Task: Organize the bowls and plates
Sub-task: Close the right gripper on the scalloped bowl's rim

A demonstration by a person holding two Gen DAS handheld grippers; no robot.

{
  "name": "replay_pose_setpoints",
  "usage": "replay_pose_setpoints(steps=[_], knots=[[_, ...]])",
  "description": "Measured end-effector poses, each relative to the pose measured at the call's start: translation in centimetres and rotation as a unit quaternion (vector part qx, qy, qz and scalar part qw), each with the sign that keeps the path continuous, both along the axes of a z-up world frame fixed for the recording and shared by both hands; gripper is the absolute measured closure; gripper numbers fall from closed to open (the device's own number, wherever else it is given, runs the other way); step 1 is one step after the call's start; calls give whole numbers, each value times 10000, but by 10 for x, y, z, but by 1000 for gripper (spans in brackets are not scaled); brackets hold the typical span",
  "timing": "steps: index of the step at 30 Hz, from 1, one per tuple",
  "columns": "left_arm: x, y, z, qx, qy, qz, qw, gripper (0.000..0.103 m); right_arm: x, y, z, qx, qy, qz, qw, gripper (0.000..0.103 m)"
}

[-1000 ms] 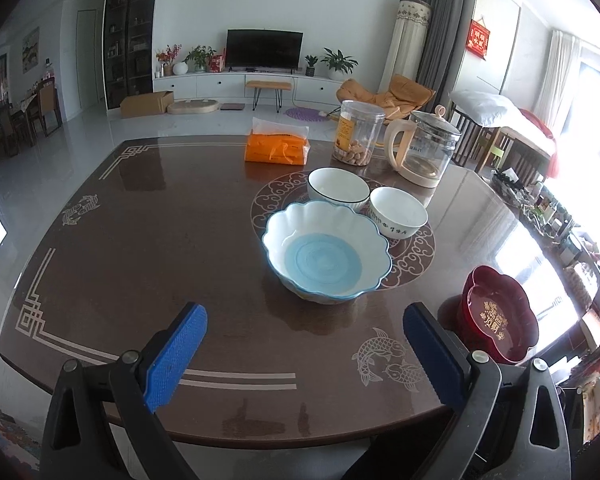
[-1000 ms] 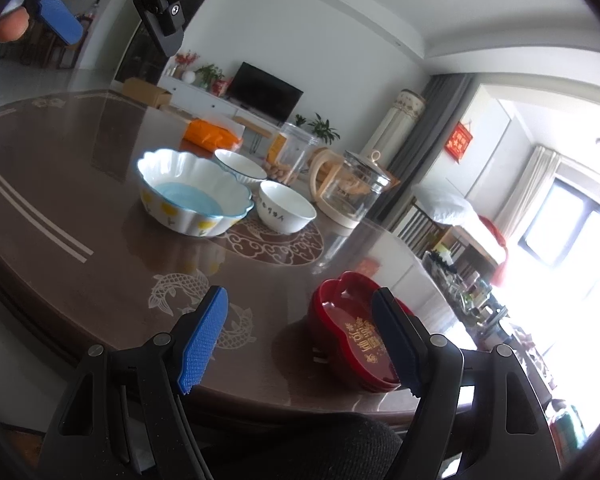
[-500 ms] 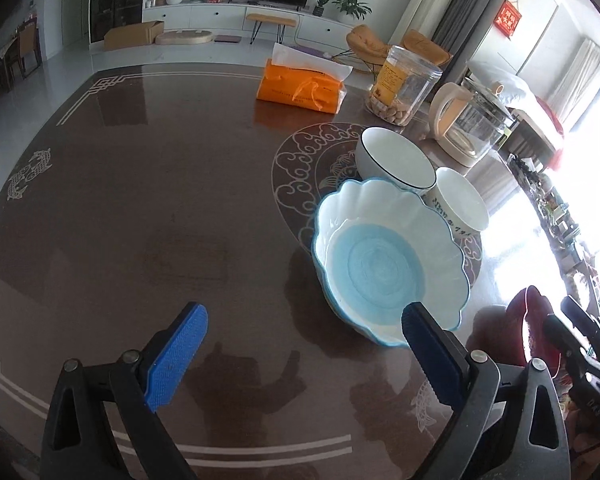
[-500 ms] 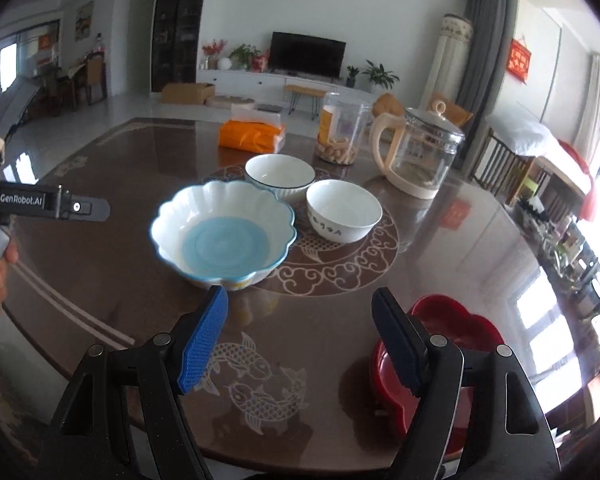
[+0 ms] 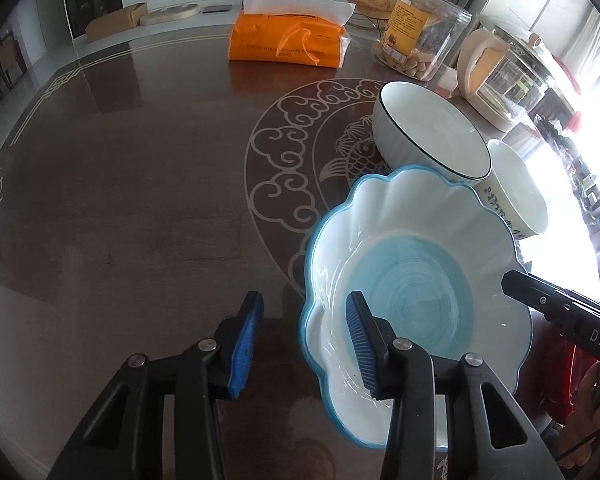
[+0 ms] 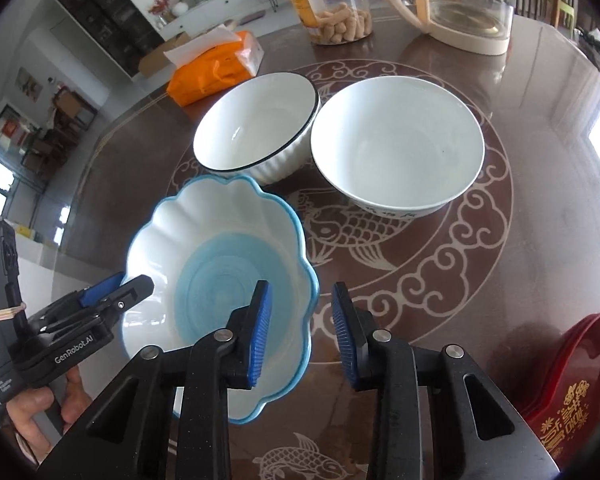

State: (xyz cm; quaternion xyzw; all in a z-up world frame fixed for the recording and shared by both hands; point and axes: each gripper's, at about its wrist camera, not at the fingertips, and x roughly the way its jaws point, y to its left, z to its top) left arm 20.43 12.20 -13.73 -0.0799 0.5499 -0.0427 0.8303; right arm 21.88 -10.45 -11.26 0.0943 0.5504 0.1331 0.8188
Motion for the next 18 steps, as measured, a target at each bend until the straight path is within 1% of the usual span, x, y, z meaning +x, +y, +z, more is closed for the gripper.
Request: replay_pose_setpoints(steps=[2,3,4,6,12,15,18], knots=[[2,-4,-5,56,47,-46,10000,74,4,0,-6,-22,47,-31,10000,73],[3,-4,-7,50,61,-61,10000,77,5,-1,-10,-8,98,-52,9999,82],[4,-5,-9,38,58,-70,10000,83,6,-3,-12,72,131,-52,9999,88],[3,-5,-10,-48,11,-92,9999,88,6,-3,-13,126,122,-39,9998,90],[-2,-1,-8,-210,-56,38,9998,90,1,3,-10,-86,-22,114,9999,92],[-13,-2,2,-139,-192,-7,9997,90,-7,3,-10,-75,-78,150,9998,92],[-26,-2,13,-154,-289,-17,9995,90,-20,0,-5,35,-131,101,9999,92]])
